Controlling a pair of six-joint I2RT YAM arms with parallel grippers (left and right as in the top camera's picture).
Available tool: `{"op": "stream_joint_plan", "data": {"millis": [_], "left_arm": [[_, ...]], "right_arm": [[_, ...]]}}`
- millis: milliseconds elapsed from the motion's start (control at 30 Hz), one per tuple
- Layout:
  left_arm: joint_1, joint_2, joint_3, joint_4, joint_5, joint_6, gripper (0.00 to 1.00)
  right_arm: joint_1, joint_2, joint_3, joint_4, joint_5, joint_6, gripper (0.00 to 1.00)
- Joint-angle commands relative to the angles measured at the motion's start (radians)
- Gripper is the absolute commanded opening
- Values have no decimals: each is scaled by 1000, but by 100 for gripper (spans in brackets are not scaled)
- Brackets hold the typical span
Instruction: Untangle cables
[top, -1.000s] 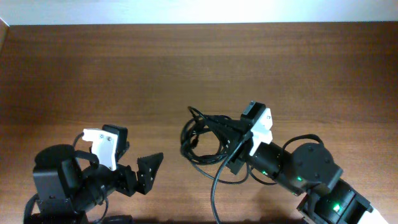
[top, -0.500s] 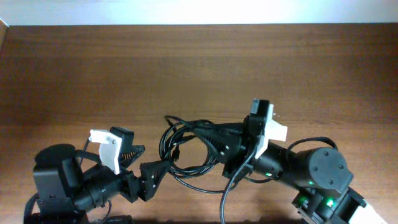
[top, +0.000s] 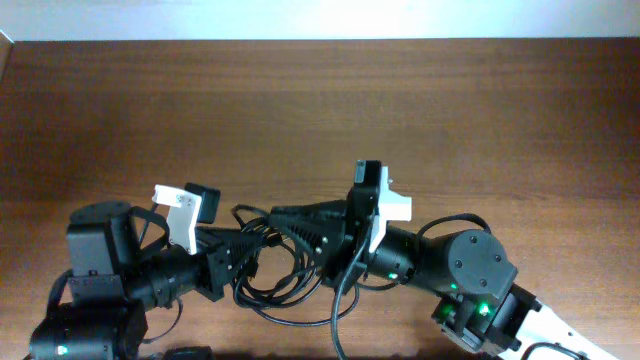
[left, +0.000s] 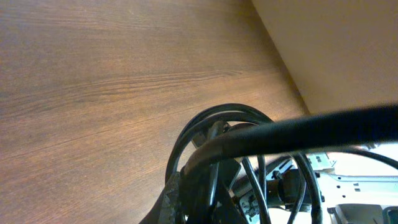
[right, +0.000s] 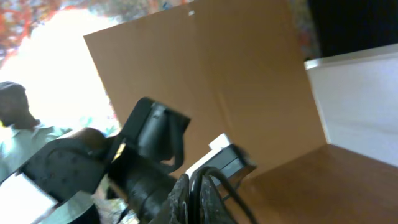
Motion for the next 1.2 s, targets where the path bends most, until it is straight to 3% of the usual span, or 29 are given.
{"op": "stream_joint_plan", "data": {"millis": [0, 167, 200, 233, 267, 300, 333, 367, 400, 433, 533, 567, 600, 633, 667, 733, 867, 967, 1033, 1167], "left_arm": [[0, 8, 8, -23, -57, 5, 0], [0, 8, 8, -34, -90, 5, 0], [0, 8, 8, -33, -91, 5, 0], [0, 8, 8, -31, -90, 5, 3], [0, 8, 8, -29, -86, 4, 8], [0, 8, 8, -29, -67, 4, 19], [0, 8, 8, -28, -22, 2, 22], [0, 8, 8, -28, 30, -19, 20], [0, 8, 8, -28, 55, -54, 15], [0, 8, 8, -28, 56, -94, 2], [0, 8, 8, -28, 56, -137, 1], [0, 8, 8, -28, 56, -137, 8], [0, 8, 8, -28, 55, -137, 44], [0, 8, 8, -29, 52, -137, 75], [0, 8, 8, -28, 53, -137, 81], [0, 8, 8, -27, 53, -137, 82], [0, 8, 8, -24, 53, -137, 88], [0, 8, 8, -24, 53, -137, 89], [0, 8, 8, -24, 53, -137, 89], [0, 8, 8, -23, 53, -137, 89]], "right_arm": [[-80, -68, 14, 37, 137, -18, 4], [-217, -154, 14, -29, 218, -18, 4], [-217, -165, 14, -100, 216, -18, 13], [-215, -171, 14, -227, 179, -18, 36], [-215, -169, 14, -299, 144, -18, 43], [-215, -158, 14, -381, 96, -19, 49], [-215, -134, 14, -444, 33, -58, 56], [-215, -105, 14, -481, -29, -110, 66], [-215, -71, 14, -488, -89, -129, 66], [-215, -34, 14, -482, -153, -142, 66], [-215, 45, 14, -485, -279, -177, 68], [-215, 63, 14, -492, -278, -177, 74], [-221, 82, 14, -520, -243, -177, 82], [-236, 94, 14, -584, -188, -176, 82], [-244, 98, 14, -629, -169, -176, 82], [-260, 115, 14, -757, -149, -195, 82], [-262, 151, 14, -1024, -94, -466, 85], [-262, 212, 14, -1138, -66, -517, 85], [-262, 281, 14, -1173, -66, -516, 73], [-261, 457, 14, -1184, -129, -513, 62]]}}
